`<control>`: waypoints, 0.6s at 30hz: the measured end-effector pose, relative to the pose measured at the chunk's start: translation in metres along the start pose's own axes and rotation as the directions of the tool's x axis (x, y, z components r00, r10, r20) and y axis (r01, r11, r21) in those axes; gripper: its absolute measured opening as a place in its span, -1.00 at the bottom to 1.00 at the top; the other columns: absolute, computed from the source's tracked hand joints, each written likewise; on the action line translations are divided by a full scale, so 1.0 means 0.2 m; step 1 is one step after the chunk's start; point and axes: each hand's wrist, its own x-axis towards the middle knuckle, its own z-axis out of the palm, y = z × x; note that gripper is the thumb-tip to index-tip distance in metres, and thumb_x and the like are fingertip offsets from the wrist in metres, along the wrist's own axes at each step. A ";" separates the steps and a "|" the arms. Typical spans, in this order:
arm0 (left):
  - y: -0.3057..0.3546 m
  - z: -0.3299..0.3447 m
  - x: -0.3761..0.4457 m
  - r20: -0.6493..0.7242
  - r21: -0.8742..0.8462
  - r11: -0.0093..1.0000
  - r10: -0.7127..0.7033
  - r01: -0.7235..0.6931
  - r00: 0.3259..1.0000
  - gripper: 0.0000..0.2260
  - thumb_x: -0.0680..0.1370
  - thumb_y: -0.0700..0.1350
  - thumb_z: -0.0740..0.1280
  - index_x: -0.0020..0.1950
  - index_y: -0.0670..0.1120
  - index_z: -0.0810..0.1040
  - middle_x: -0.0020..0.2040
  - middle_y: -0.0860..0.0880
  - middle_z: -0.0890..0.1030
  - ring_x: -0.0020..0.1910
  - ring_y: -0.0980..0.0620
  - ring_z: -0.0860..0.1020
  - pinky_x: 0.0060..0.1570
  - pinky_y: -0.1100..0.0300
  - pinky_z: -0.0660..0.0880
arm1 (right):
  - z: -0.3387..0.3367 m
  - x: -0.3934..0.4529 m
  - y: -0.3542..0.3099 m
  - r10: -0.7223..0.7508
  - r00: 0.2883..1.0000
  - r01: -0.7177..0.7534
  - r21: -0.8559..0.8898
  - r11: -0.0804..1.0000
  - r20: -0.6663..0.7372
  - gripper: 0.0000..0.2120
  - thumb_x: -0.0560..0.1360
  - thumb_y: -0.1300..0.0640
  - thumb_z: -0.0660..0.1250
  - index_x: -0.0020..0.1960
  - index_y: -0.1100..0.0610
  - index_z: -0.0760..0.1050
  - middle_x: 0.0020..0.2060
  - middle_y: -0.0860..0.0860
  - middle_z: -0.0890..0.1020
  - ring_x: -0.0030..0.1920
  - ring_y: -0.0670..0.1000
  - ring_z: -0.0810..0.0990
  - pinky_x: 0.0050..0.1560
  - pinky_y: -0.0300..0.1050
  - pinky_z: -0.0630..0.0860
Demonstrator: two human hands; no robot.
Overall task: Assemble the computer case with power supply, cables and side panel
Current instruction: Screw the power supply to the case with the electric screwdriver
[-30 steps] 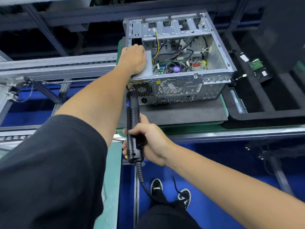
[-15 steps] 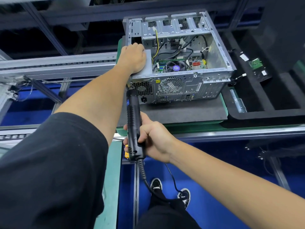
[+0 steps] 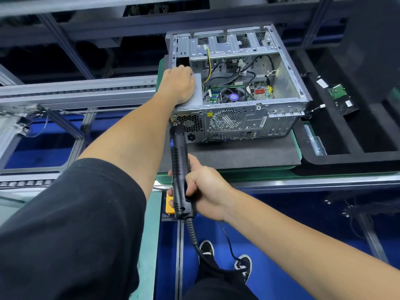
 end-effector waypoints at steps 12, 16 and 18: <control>0.01 -0.01 0.00 -0.002 0.002 1.000 0.001 -0.001 1.000 -0.67 0.65 -0.10 0.00 0.21 -0.19 0.47 0.12 -0.19 0.51 0.12 -0.19 0.44 0.21 -0.03 0.24 | 0.01 -0.03 -0.03 -0.023 0.999 0.020 0.081 0.997 0.039 -0.14 0.05 0.40 0.07 0.35 0.06 0.41 -0.06 0.15 0.46 -0.22 0.18 0.47 -0.19 0.03 0.52; 0.01 -0.01 0.00 0.000 0.005 1.000 -0.002 0.002 1.000 -0.67 0.65 -0.09 0.00 0.20 -0.18 0.48 0.11 -0.18 0.52 0.12 -0.19 0.44 0.23 -0.03 0.23 | 0.02 -0.03 -0.05 0.011 1.000 -0.010 0.027 1.000 -0.019 -0.18 0.22 0.49 -0.08 0.38 0.01 0.39 -0.06 0.17 0.44 -0.23 0.19 0.49 -0.21 0.04 0.52; 0.01 -0.01 0.00 0.003 0.004 1.000 0.000 0.000 1.000 -0.67 0.64 -0.09 0.00 0.20 -0.18 0.48 0.11 -0.18 0.52 0.11 -0.19 0.44 0.23 -0.03 0.23 | 0.02 -0.03 -0.05 0.012 0.999 -0.011 0.019 1.000 -0.037 -0.20 0.27 0.50 -0.10 0.38 0.01 0.38 -0.07 0.18 0.44 -0.23 0.18 0.49 -0.22 0.05 0.52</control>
